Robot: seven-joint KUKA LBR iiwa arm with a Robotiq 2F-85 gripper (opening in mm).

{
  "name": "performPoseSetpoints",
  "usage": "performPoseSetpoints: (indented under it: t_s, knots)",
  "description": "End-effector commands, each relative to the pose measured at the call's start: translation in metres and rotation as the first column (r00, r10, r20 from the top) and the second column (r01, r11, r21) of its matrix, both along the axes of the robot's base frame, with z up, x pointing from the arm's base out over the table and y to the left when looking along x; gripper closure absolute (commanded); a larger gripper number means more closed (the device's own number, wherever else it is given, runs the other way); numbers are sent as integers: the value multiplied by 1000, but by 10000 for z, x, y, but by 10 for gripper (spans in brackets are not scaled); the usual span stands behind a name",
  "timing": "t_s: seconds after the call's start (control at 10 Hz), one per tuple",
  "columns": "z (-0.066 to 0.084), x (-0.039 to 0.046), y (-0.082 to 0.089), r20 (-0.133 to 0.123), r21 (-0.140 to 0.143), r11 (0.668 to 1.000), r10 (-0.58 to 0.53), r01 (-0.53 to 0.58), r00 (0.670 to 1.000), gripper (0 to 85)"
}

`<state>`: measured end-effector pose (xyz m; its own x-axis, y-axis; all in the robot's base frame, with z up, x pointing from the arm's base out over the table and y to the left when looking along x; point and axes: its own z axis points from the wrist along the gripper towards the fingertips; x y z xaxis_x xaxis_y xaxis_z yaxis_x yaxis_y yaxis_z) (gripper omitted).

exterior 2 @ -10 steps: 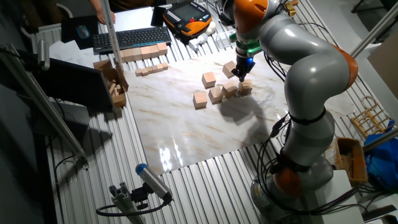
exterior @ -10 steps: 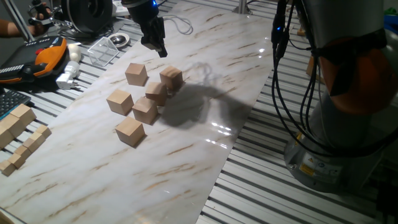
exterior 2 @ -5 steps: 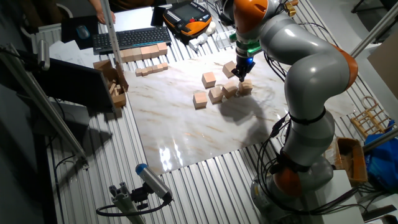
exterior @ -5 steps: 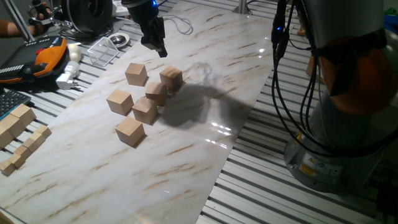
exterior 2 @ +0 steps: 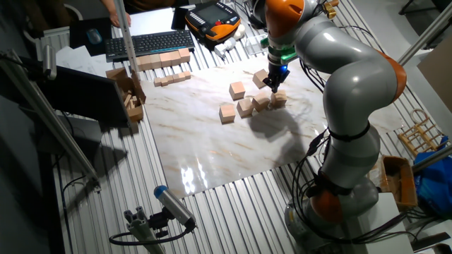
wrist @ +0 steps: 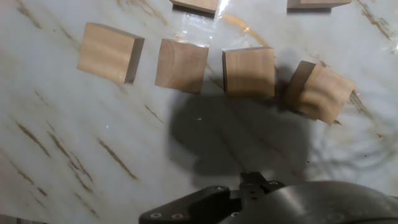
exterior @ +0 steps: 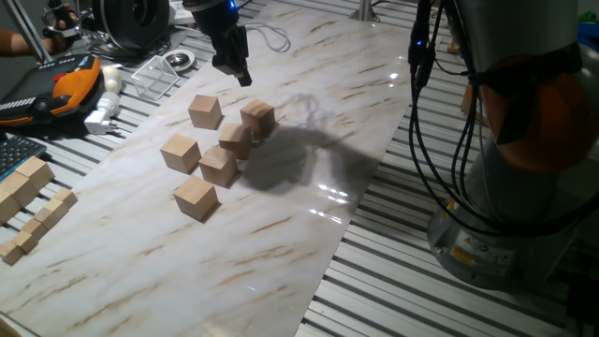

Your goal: Stack the blocks into a pyramid shape

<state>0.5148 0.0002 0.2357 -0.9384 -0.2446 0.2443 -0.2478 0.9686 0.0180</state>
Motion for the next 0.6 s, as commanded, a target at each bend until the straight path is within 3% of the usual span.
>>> performPoseSetpoints:
  t_s: [0.0,0.5]
  knots:
    - [0,0,0,0,0,1000,0,0,1000,850]
    - [0,0,0,3,3,1000,6,-6,1000,850]
